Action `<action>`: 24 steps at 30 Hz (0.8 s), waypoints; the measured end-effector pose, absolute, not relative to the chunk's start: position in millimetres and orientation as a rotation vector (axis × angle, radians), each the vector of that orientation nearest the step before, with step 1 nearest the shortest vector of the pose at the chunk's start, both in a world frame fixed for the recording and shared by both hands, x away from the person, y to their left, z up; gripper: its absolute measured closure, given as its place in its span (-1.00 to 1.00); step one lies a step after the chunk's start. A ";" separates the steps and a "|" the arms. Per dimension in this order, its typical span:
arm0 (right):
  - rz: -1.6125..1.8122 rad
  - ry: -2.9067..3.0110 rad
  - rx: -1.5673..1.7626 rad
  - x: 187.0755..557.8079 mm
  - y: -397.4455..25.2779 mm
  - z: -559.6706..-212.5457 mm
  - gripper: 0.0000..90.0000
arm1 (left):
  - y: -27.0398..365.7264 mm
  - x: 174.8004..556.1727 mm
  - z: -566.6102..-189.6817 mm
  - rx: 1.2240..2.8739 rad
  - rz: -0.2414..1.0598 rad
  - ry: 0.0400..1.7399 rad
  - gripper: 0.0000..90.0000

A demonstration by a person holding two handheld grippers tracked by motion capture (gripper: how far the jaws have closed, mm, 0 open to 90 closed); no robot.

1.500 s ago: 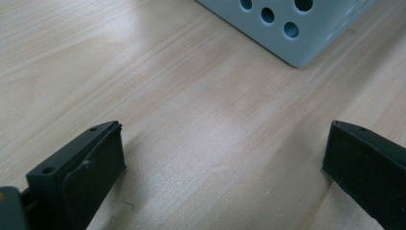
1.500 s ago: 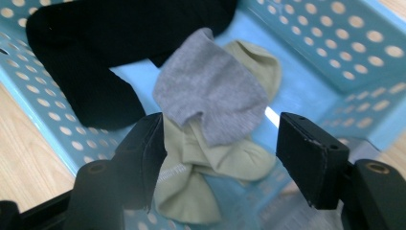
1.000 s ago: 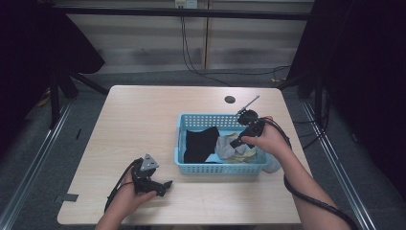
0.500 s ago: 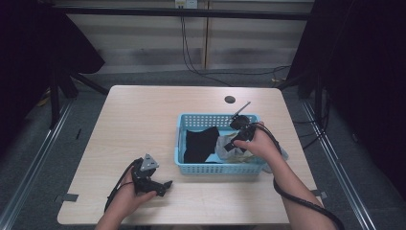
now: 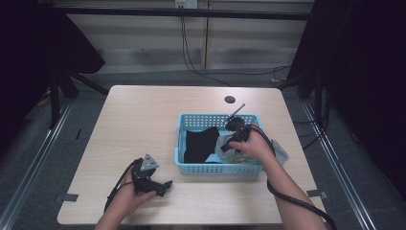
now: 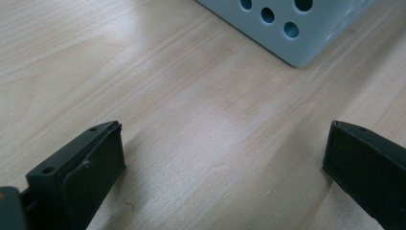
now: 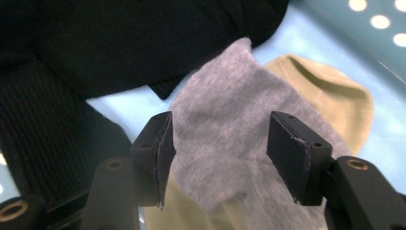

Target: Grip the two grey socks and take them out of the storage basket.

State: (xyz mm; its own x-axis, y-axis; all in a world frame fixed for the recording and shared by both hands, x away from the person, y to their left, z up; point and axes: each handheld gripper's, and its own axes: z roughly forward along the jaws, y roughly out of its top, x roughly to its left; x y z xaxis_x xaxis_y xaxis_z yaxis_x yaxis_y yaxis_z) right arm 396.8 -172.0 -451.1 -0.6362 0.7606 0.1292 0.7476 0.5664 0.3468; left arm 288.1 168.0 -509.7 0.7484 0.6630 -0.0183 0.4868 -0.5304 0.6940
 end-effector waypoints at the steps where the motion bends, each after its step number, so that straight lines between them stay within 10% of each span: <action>1: 0.581 2.748 1.328 397.4 -170.0 -453.6 -0.08 | 168.0 288.1 -509.7 2.239 0.322 0.858 -1.00; 9: 0.560 2.734 1.336 400.0 -165.6 -459.5 -0.01 | 168.0 288.1 -509.7 2.239 0.322 0.858 -1.00; 24: 0.491 2.828 1.218 396.9 -159.9 -457.9 0.81 | 167.9 288.0 -509.8 2.239 0.322 0.857 -1.00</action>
